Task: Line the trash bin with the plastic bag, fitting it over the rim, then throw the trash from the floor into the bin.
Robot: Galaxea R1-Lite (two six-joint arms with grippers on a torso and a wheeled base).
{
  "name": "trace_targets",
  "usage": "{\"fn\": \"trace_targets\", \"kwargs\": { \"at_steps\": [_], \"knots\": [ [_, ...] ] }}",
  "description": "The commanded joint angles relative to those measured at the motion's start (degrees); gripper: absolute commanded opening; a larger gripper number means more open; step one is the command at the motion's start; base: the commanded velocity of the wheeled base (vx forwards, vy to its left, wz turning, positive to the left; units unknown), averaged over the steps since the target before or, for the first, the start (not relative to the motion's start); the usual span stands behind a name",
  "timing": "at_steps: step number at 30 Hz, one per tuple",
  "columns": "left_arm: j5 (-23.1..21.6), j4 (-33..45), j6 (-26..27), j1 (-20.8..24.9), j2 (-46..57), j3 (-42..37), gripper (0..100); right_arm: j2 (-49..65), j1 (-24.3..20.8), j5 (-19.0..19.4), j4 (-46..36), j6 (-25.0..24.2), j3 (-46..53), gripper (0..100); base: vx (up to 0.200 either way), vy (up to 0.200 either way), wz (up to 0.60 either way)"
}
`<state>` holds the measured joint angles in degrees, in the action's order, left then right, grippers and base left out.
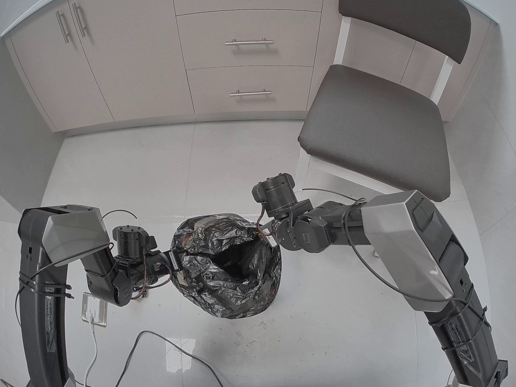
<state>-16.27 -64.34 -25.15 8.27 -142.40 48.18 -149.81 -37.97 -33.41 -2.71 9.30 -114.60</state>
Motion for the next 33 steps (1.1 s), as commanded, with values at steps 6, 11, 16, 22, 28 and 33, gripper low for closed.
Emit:
{"fn": "trace_targets", "kwargs": {
  "at_steps": [6,11,16,22,28,33],
  "knots": [
    [0.01,-0.87,0.01,0.08,-0.16,-0.1,0,-1.98,2.29,0.28,0.07,-0.16,0.01,100,0.0,0.0,0.0],
    [0.01,-0.87,0.1,0.08,-0.25,-0.1,0,-2.5,3.7,0.46,0.25,-0.42,0.01,100,0.0,0.0,0.0],
    [0.01,-0.87,0.19,0.08,-0.34,-0.1,0,-2.42,4.14,0.46,0.25,-0.6,0.01,100,0.0,0.0,0.0],
    [0.01,-0.87,0.28,0.08,-0.25,-0.1,0,-3.47,4.58,0.37,0.25,-2.01,0.01,100,0.0,0.0,0.0],
    [0.01,-1.66,-0.16,0.17,-0.25,-0.19,0,-4.97,4.05,0.28,0.25,-2.8,0.01,100,0.0,0.0,0.0],
    [-0.07,-1.4,-0.25,0.08,0.02,0.07,0,-5.32,3.96,0.37,0.16,-3.06,0.01,100,0.0,0.0,0.0]
  ]
}}
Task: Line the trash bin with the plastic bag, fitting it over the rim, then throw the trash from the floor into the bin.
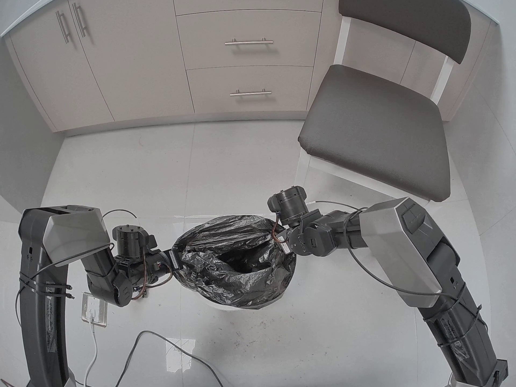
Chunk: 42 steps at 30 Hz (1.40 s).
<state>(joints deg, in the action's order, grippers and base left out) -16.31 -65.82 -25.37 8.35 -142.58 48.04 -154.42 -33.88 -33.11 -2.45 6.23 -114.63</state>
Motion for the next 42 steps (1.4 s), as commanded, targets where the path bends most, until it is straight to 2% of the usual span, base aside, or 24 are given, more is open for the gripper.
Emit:
{"fn": "trace_targets", "kwargs": {
  "at_steps": [1,17,28,36,42],
  "knots": [
    [-0.04,0.6,-0.12,0.09,0.2,1.35,0,-0.71,-0.14,0.06,-0.1,0.01,0.04,100,0.0,0.0,0.0],
    [-0.12,16.16,-5.22,-1.41,5.65,18.75,0,4.39,-1.37,0.24,-0.01,0.1,0.04,100,0.0,0.0,0.0],
    [-0.12,15.72,-5.22,-1.23,3.63,14.71,0,4.04,-2.86,0.06,-0.01,0.01,0.04,100,0.0,0.0,0.0],
    [0.14,15.54,-4.25,-1.14,2.66,9.88,0,4.3,-6.11,-0.38,-0.45,-1.57,0.04,100,0.0,0.0,0.0],
    [0.23,15.46,-3.28,-1.41,1.96,9.44,0,8.26,-9.19,-0.38,-6.87,-2.89,0.04,100,0.0,0.0,0.0]
  ]
}}
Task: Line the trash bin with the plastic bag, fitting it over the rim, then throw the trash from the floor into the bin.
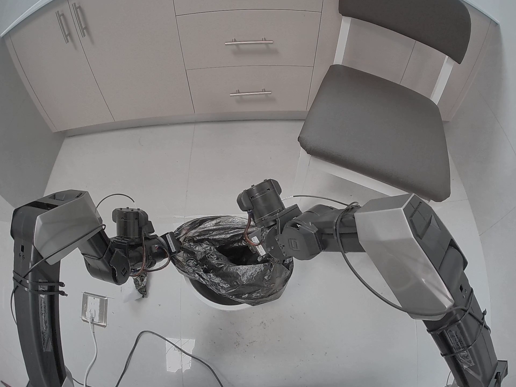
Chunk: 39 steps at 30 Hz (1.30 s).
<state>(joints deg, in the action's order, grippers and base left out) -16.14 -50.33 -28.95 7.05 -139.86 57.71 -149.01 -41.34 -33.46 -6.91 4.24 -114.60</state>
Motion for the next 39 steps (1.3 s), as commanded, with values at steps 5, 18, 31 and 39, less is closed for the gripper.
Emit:
{"fn": "trace_targets", "kwargs": {
  "at_steps": [5,18,31,39],
  "knots": [
    [-0.12,-2.84,0.04,-0.19,-1.29,-0.76,0,6.01,-5.6,0.59,-17.26,-8.11,0.01,100,0.0,0.0,0.0],
    [-0.12,-7.85,0.92,-0.1,-2.78,-2.25,0,6.97,-13.59,7.97,-25.26,-14.17,0.01,100,0.0,0.0,0.0],
    [0.06,-7.85,1.0,-0.01,-2.96,-2.08,0,3.2,-19.39,7.97,-23.85,-14.61,0.01,100,0.0,0.0,0.0],
    [0.06,-7.85,1.09,-0.01,-3.05,-2.08,0,-1.02,-18.87,7.97,-14.18,-11.71,0.01,100,0.0,0.0,0.0]
  ]
}}
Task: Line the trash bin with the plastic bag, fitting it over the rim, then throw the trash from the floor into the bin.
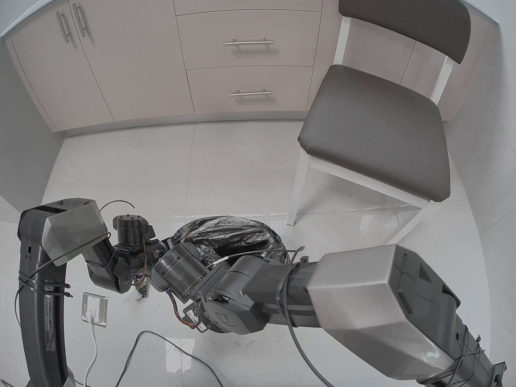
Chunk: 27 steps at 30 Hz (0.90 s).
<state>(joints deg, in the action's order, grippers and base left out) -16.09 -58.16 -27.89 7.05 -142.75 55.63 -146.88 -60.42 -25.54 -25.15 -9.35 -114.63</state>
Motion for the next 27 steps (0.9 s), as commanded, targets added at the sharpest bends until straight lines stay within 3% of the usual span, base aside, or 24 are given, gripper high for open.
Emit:
{"fn": "trace_targets", "kwargs": {
  "at_steps": [1,5,27],
  "knots": [
    [0.01,-0.02,0.12,0.07,-0.25,0.01,0,-3.23,0.3,0.05,5.2,2.85,0.04,100,0.0,0.0,0.0],
    [0.01,-0.02,0.47,0.07,-0.33,-0.08,0,-3.23,0.48,0.14,7.75,5.48,0.04,100,0.0,0.0,0.0],
    [0.01,-1.08,0.38,0.16,-0.51,-0.34,0,-8.07,3.9,0.23,11.26,5.75,0.04,100,0.0,0.0,0.0]
  ]
}}
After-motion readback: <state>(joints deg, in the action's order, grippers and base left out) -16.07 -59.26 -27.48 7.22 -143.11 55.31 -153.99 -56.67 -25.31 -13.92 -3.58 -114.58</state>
